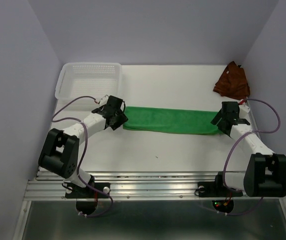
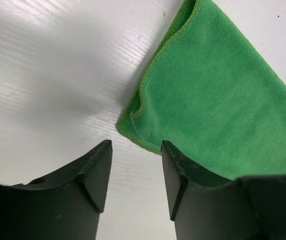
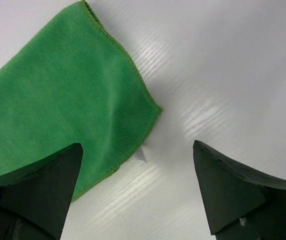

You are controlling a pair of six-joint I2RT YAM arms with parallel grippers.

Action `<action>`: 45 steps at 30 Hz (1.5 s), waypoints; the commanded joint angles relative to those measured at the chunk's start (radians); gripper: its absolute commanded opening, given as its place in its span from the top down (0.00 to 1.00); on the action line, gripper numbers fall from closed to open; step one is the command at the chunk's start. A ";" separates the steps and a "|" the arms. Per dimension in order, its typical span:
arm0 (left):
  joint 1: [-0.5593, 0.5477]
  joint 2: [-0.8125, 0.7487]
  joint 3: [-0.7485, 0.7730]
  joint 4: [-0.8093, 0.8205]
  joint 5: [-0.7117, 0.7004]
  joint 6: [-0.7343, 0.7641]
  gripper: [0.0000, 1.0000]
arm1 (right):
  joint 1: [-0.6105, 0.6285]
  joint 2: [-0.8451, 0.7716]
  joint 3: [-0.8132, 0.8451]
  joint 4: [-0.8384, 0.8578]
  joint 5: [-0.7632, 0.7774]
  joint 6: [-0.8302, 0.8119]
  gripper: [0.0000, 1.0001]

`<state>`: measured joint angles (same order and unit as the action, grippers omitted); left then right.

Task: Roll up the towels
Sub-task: Fold the towel

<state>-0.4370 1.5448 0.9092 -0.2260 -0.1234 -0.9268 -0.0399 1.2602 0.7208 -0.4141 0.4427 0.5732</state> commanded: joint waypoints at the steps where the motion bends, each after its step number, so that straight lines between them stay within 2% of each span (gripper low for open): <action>1: -0.006 -0.107 0.019 -0.157 -0.119 -0.026 0.44 | -0.008 -0.058 0.058 -0.077 0.106 0.037 0.00; 3: -0.012 -0.129 0.029 -0.179 -0.136 -0.021 0.40 | -0.008 -0.071 0.072 -0.092 0.122 0.036 0.00; 4: -0.016 -0.137 0.039 -0.190 -0.140 -0.018 0.18 | -0.008 -0.079 0.080 -0.097 0.126 0.036 0.00; 6: -0.029 -0.152 0.077 -0.211 -0.162 -0.009 0.15 | -0.008 -0.097 0.118 -0.123 0.111 0.025 0.00; 7: -0.052 -0.153 0.088 -0.210 -0.168 -0.006 0.01 | -0.008 -0.104 0.132 -0.124 0.076 0.002 0.00; 12: -0.120 -0.088 0.186 -0.142 -0.130 0.049 0.01 | -0.008 -0.134 0.143 -0.005 -0.120 -0.084 0.00; 16: -0.141 0.032 0.246 -0.059 -0.047 0.082 0.01 | -0.008 -0.038 0.147 0.060 -0.286 -0.101 0.00; 25: -0.132 0.205 0.290 -0.072 -0.076 0.102 0.01 | -0.017 0.191 0.143 0.075 -0.289 -0.023 0.00; 29: -0.111 0.241 0.249 -0.041 -0.058 0.102 0.01 | -0.037 0.295 0.129 0.097 -0.297 -0.006 0.00; 33: -0.074 0.248 0.188 -0.006 -0.036 0.102 0.01 | -0.058 0.334 0.114 0.109 -0.297 0.002 0.00; 36: -0.055 0.250 0.160 0.016 -0.018 0.103 0.01 | -0.068 0.320 0.118 0.112 -0.308 -0.016 0.00; 45: -0.055 0.169 0.138 0.017 -0.007 0.128 0.01 | -0.077 0.125 0.172 0.113 -0.292 -0.166 0.00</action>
<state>-0.5014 1.7664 1.0718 -0.1658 -0.1169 -0.8276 -0.0990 1.4738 0.8536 -0.3302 0.1307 0.4946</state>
